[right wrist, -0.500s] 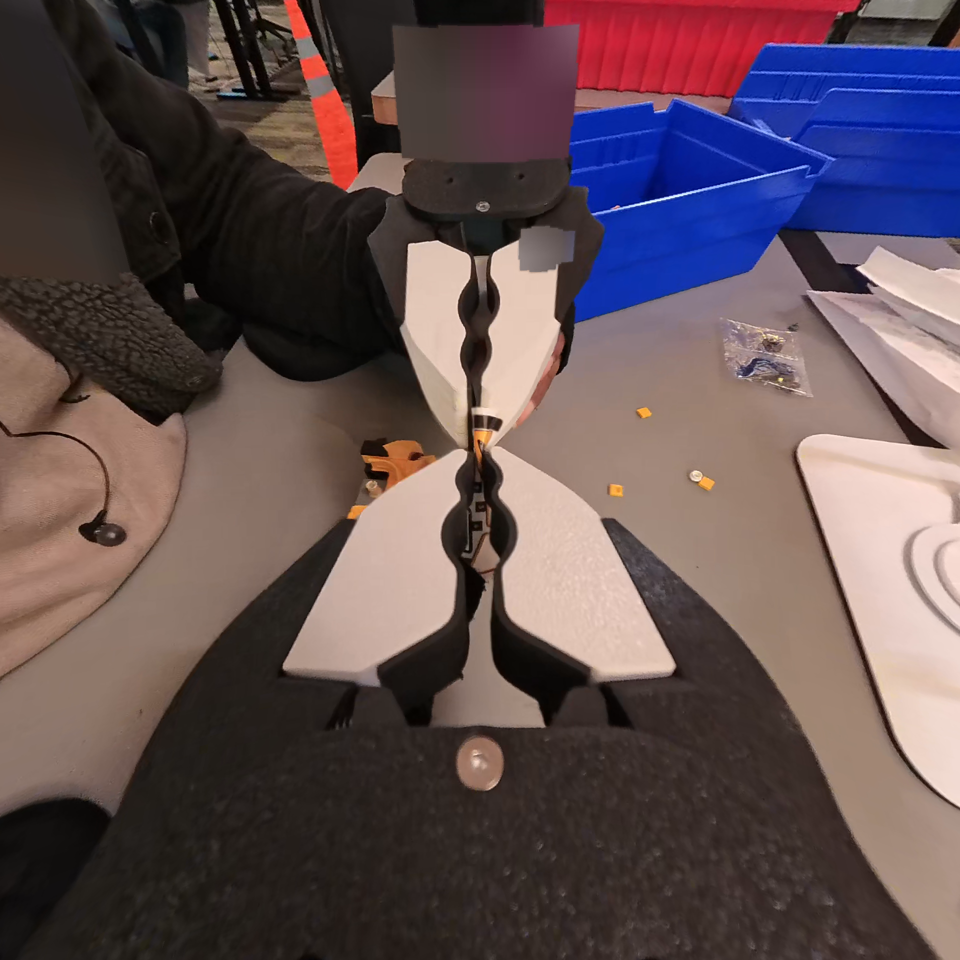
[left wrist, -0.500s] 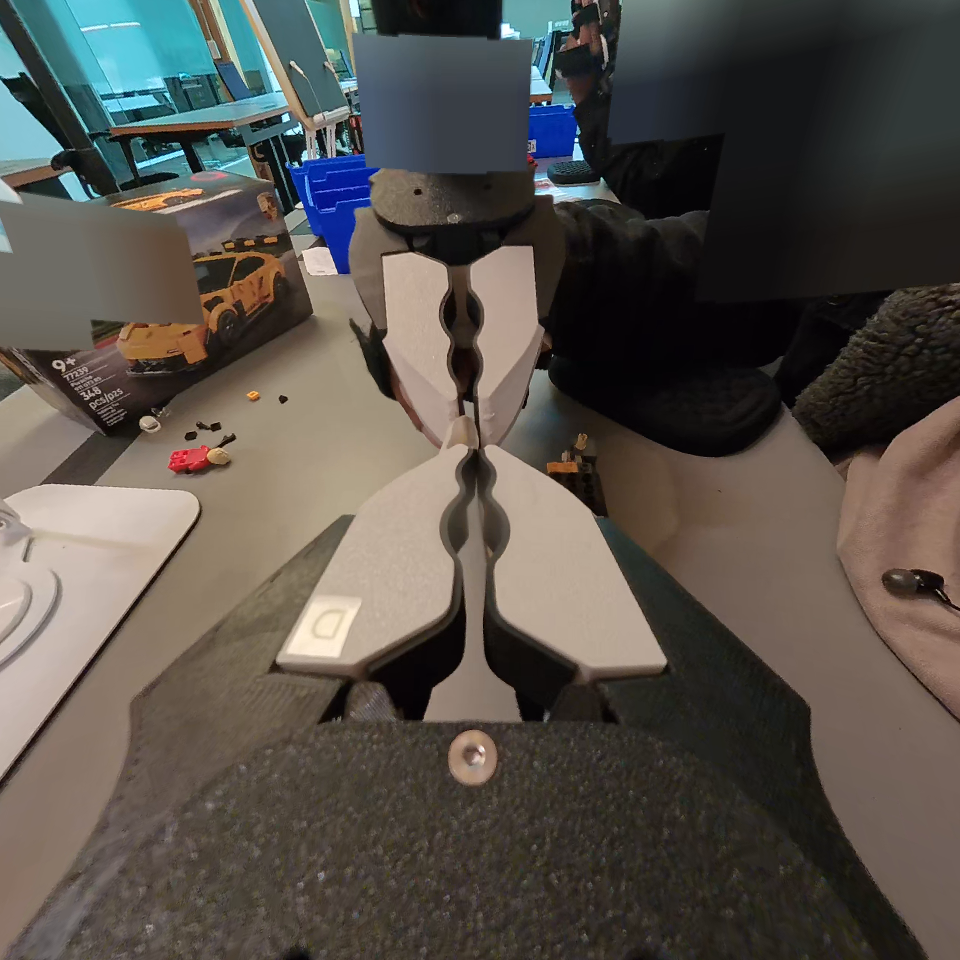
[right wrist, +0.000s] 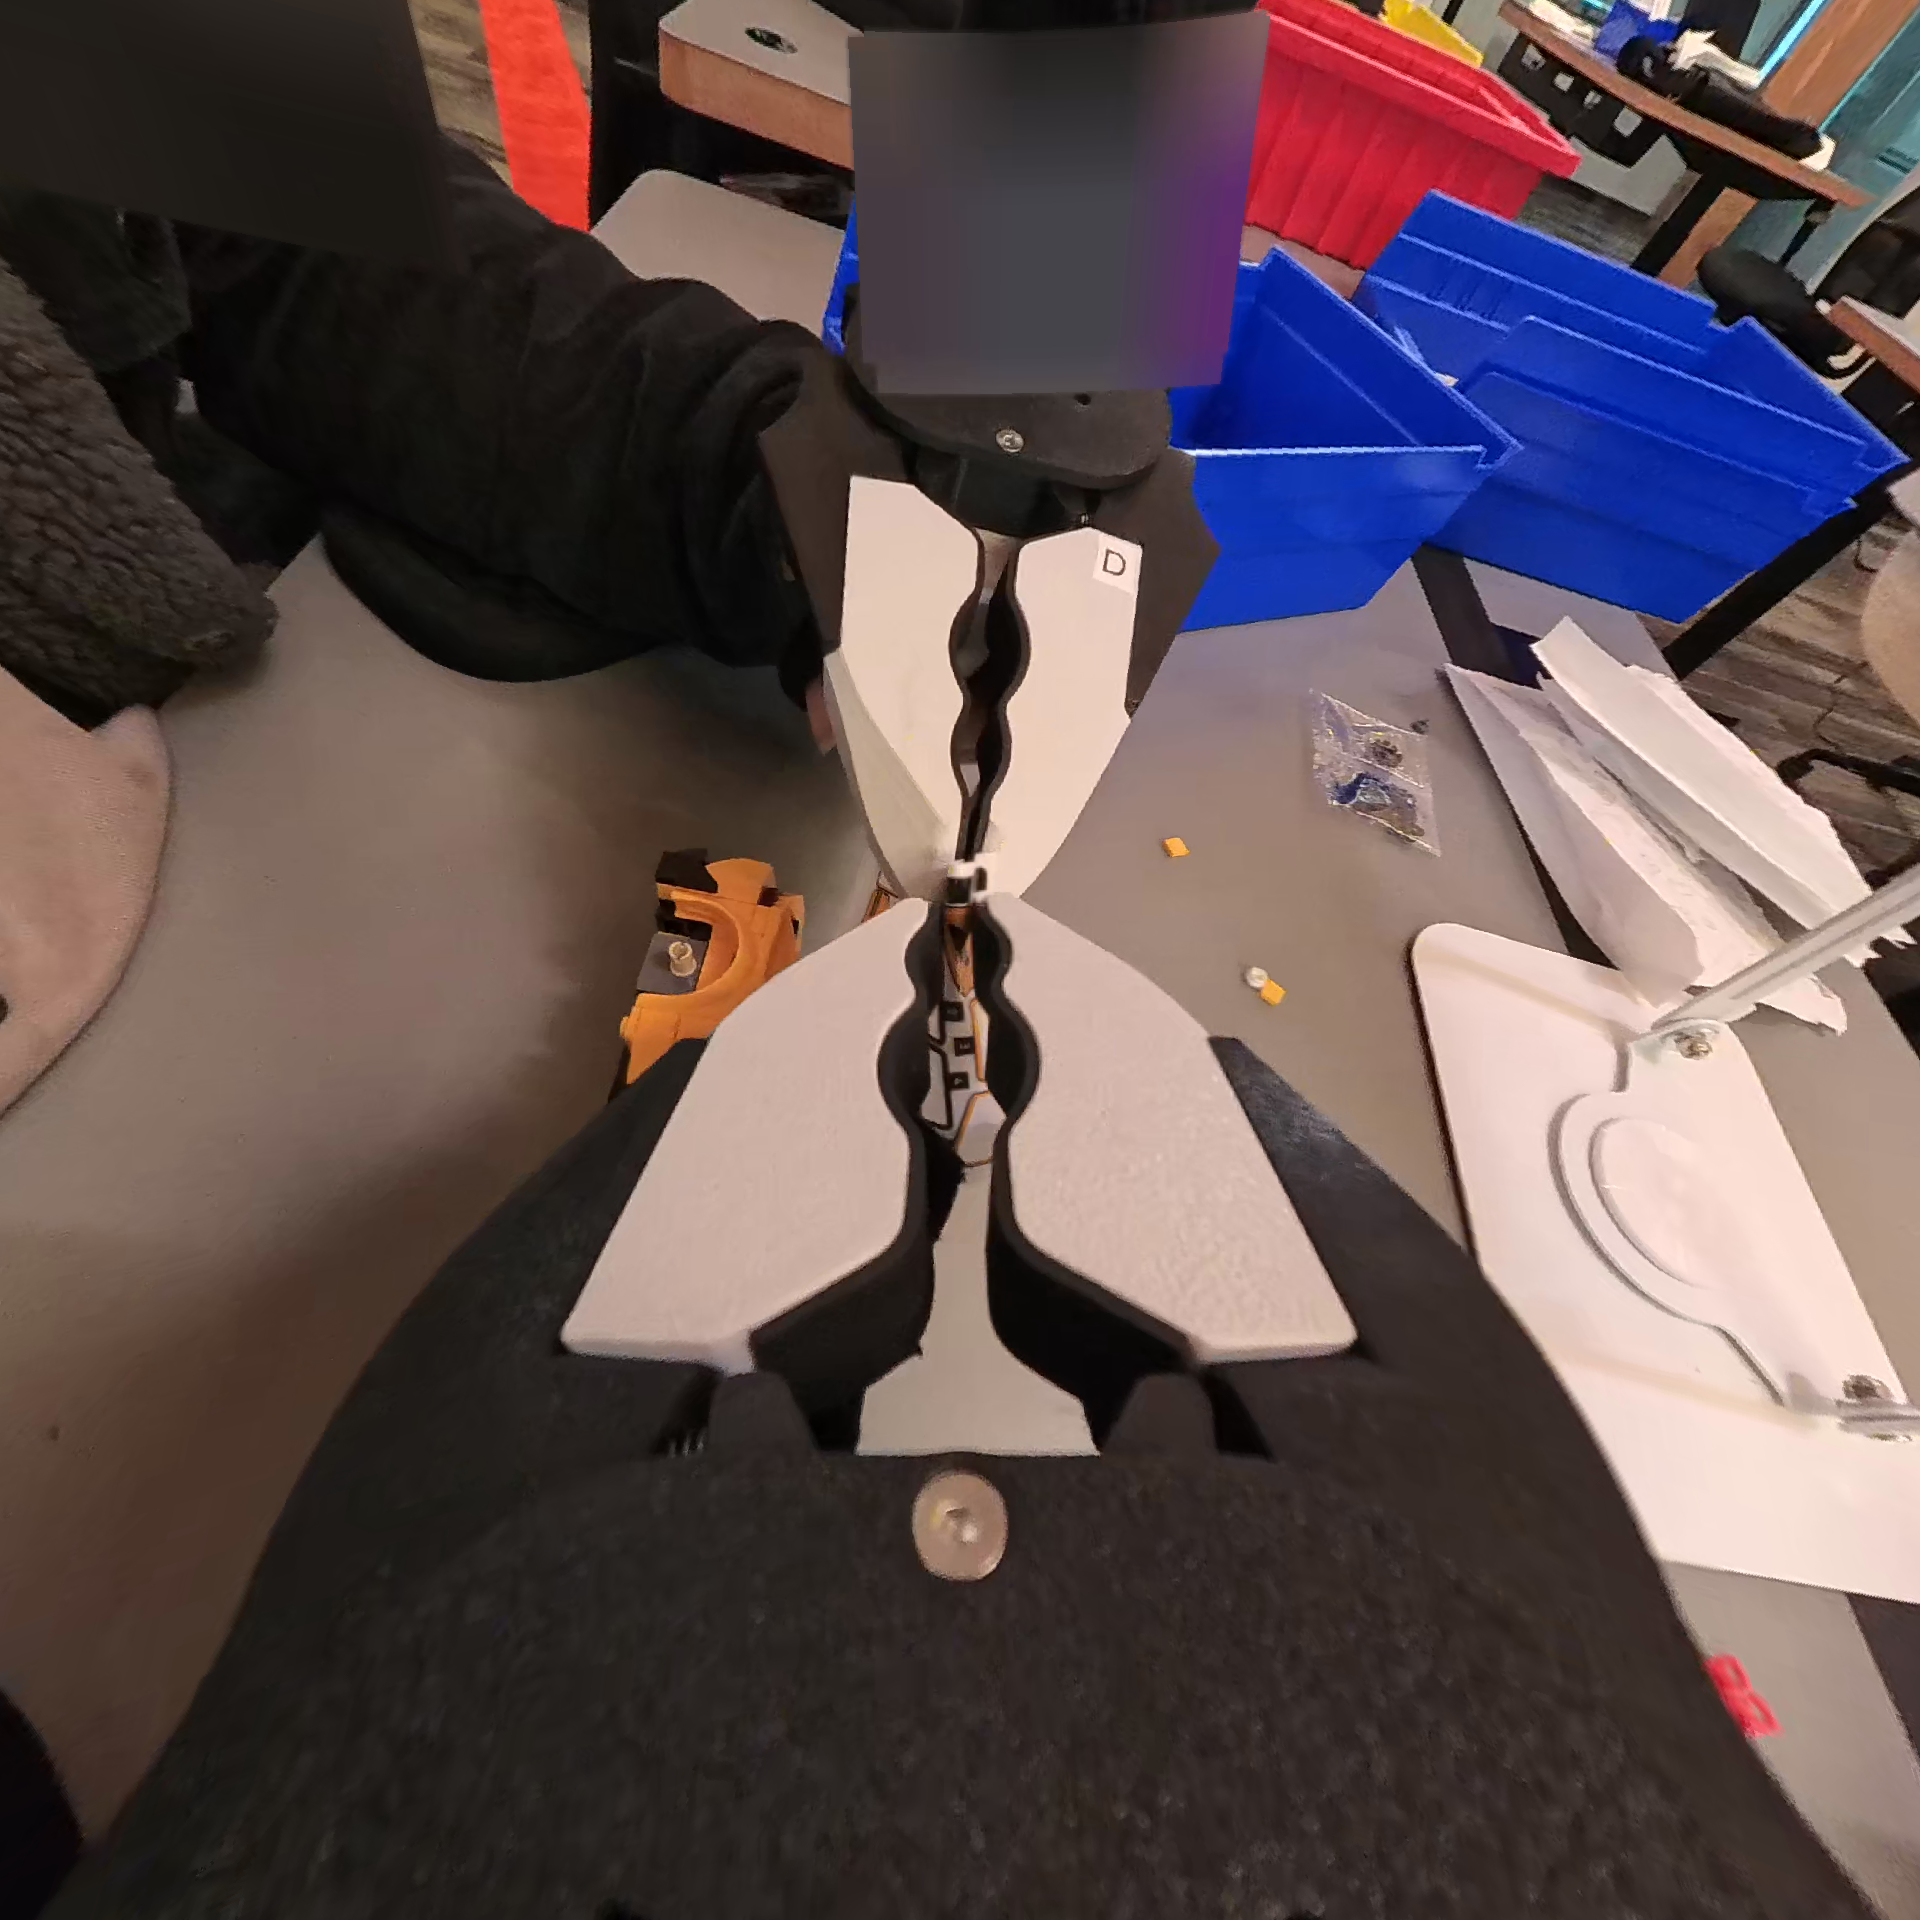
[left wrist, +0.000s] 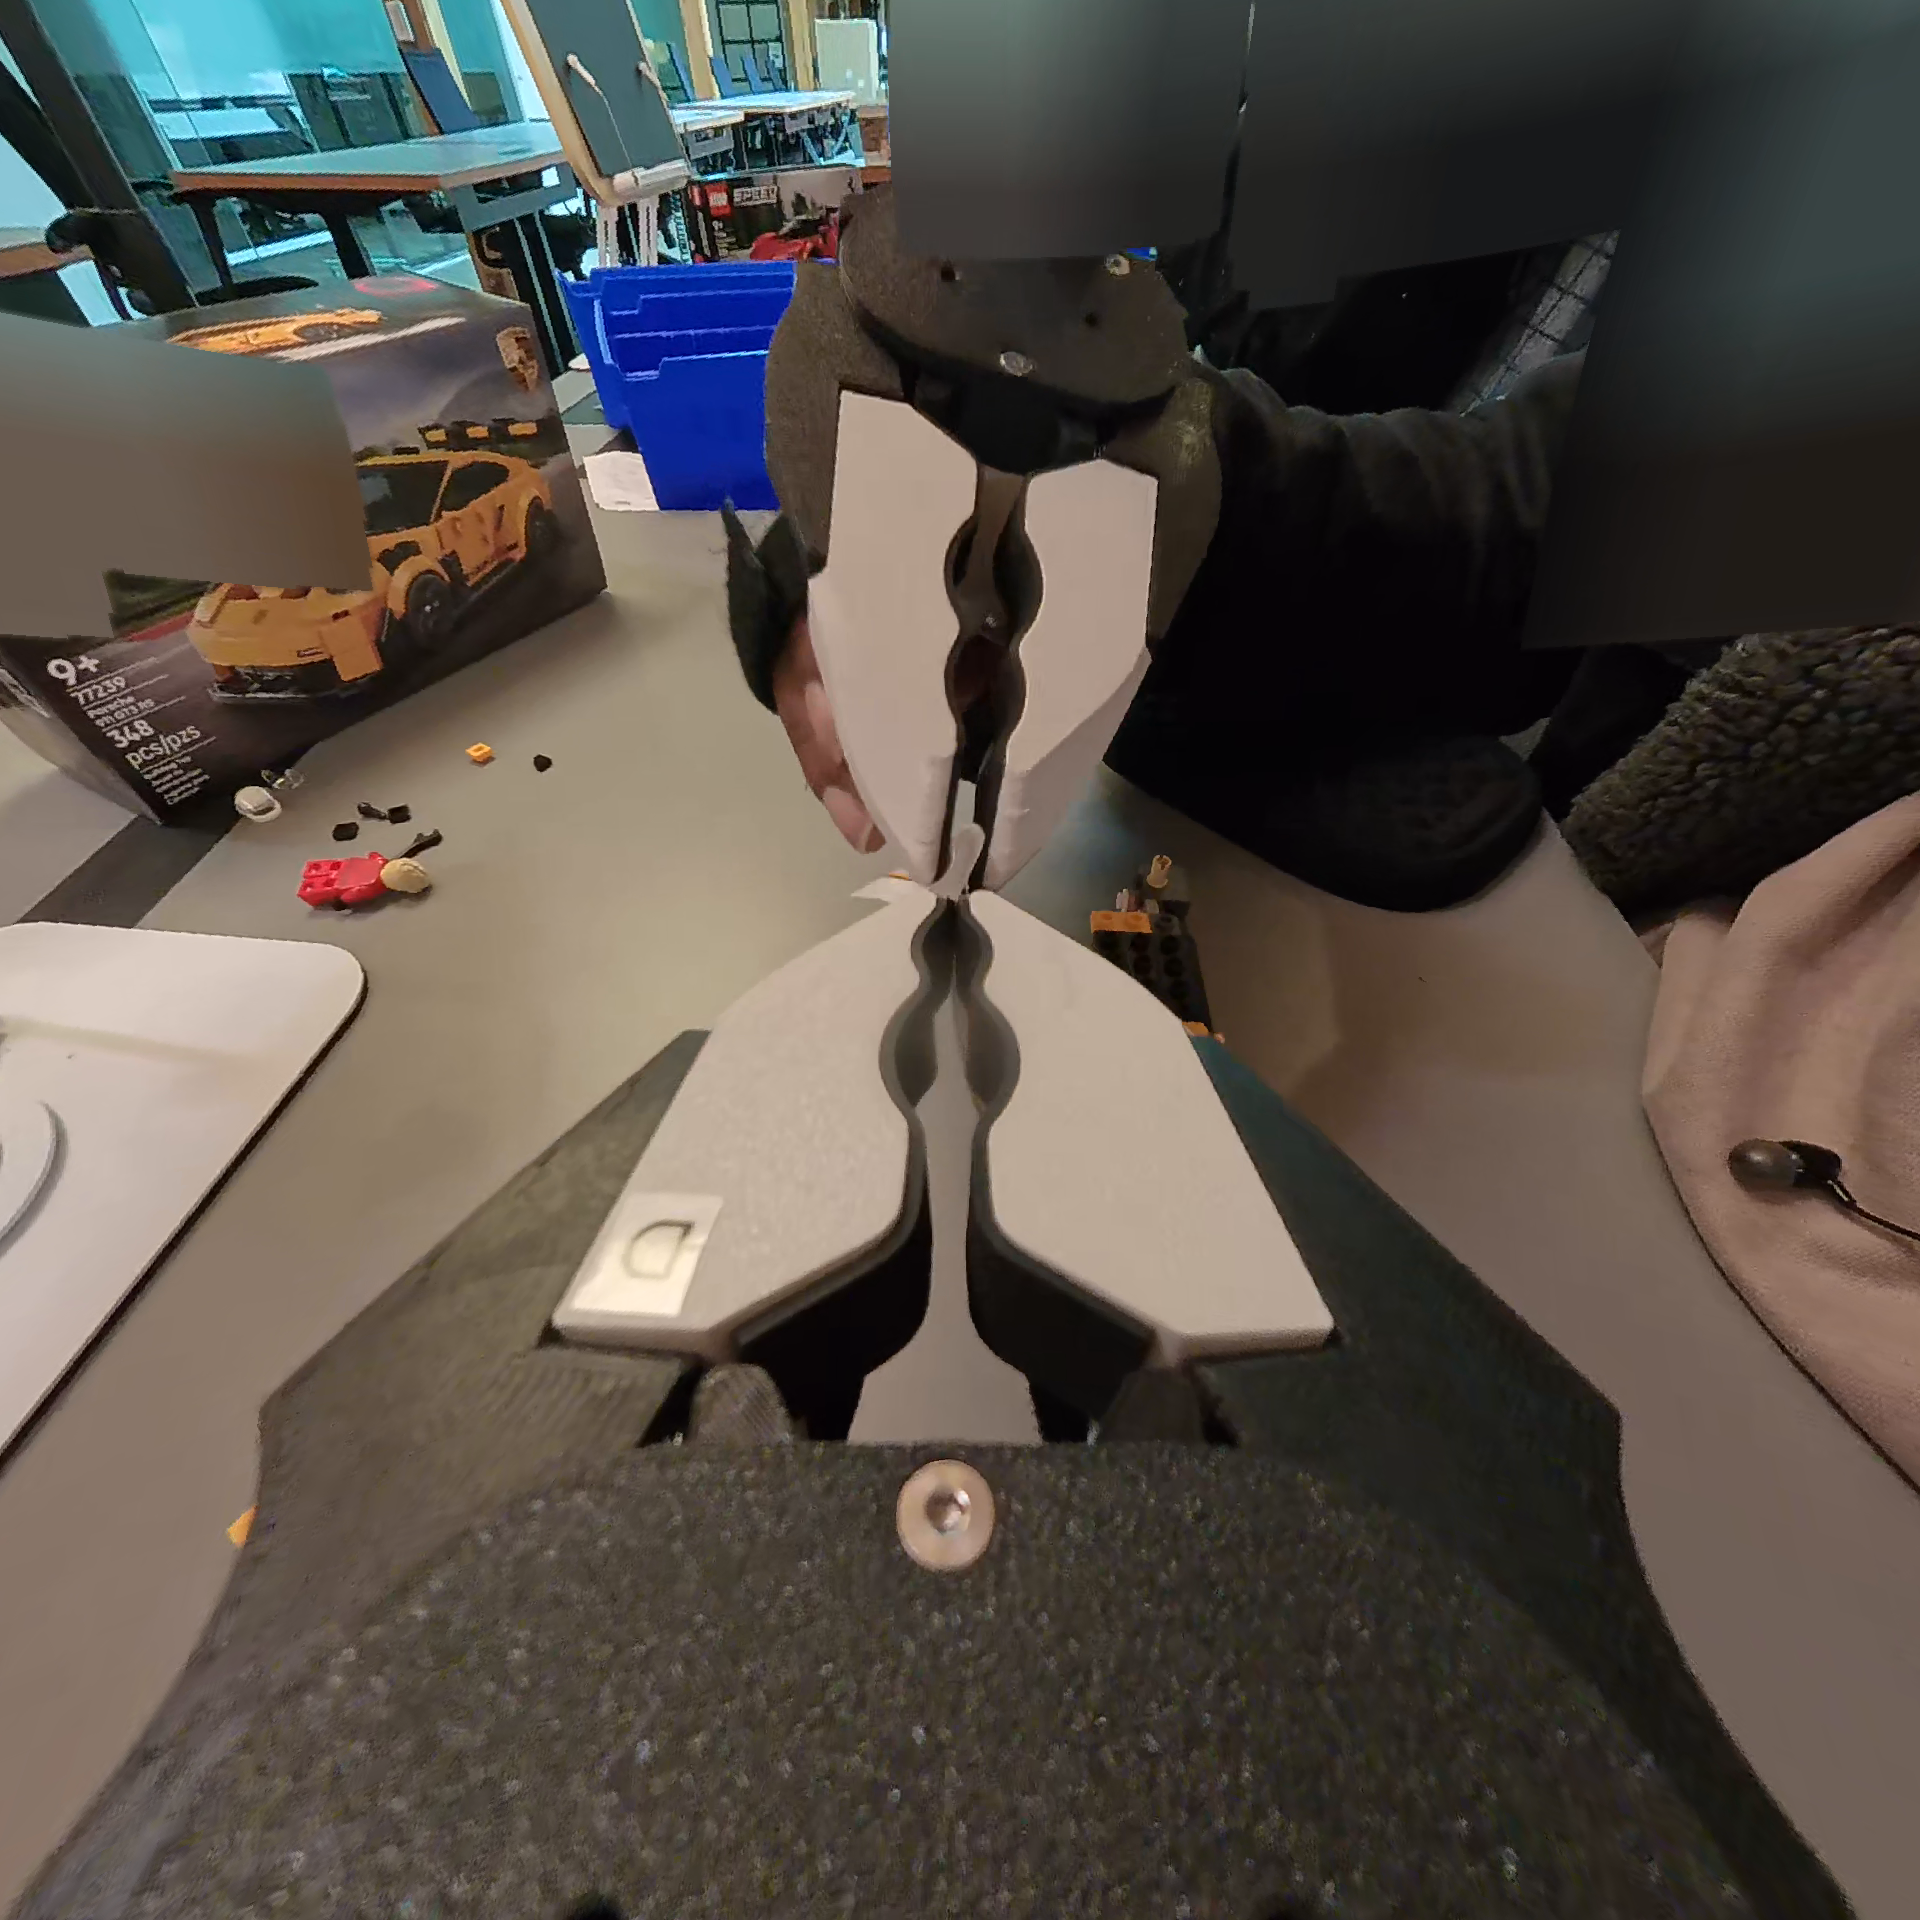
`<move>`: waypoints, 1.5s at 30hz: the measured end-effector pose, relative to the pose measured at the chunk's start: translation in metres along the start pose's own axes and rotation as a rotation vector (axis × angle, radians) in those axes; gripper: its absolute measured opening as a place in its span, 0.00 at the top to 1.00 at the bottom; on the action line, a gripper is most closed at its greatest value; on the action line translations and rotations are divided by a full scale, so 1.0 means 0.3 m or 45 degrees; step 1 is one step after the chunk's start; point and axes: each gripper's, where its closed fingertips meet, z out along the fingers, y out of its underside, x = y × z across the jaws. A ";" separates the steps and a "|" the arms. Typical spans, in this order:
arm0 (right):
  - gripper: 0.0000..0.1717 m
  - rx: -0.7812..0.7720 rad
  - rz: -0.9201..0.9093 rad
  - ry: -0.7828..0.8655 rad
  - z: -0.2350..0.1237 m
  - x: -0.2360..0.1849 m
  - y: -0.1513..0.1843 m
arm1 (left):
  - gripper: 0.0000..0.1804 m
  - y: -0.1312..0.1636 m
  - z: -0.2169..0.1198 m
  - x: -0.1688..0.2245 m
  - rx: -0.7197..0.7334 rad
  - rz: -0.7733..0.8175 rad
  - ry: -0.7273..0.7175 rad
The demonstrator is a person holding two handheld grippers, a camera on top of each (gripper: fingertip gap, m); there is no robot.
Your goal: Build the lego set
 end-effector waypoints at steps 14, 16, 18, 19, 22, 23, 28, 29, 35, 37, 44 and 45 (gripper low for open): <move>0.97 0.089 0.078 0.003 -0.027 0.029 -0.018 | 1.00 -0.020 -0.010 -0.018 0.055 -0.045 -0.025; 0.95 0.049 0.016 0.033 -0.021 0.026 -0.014 | 1.00 -0.019 -0.011 -0.023 0.055 -0.063 -0.032; 0.94 0.011 -0.036 0.051 -0.010 0.019 -0.009 | 1.00 -0.019 -0.010 -0.024 0.054 -0.071 -0.031; 0.93 -0.002 -0.053 0.053 -0.006 0.014 -0.007 | 1.00 -0.020 -0.009 -0.022 0.056 -0.073 -0.027; 0.93 -0.010 -0.053 0.041 -0.001 0.006 -0.005 | 1.00 -0.020 -0.007 -0.017 0.054 -0.072 -0.019; 0.94 -0.008 -0.045 0.037 -0.001 0.007 -0.004 | 1.00 -0.019 -0.006 -0.015 0.052 -0.073 -0.016; 0.96 -0.008 -0.010 0.021 -0.001 0.006 -0.001 | 1.00 -0.016 -0.003 -0.010 0.046 -0.086 -0.004; 0.96 -0.006 -0.004 0.019 -0.001 0.007 -0.001 | 1.00 -0.016 -0.003 -0.012 0.046 -0.094 -0.006; 0.98 -0.014 0.074 -0.015 0.000 0.012 0.015 | 1.00 -0.003 0.004 -0.026 0.009 -0.128 -0.039; 0.99 -0.007 0.101 -0.017 -0.001 0.018 0.017 | 1.00 -0.001 0.003 -0.028 0.005 -0.136 -0.039; 1.00 0.054 0.219 -0.086 -0.010 0.016 0.014 | 1.00 -0.004 0.006 -0.020 0.005 -0.132 -0.026; 1.00 0.058 0.226 -0.089 -0.011 0.018 0.015 | 1.00 -0.002 0.007 -0.020 0.002 -0.129 -0.027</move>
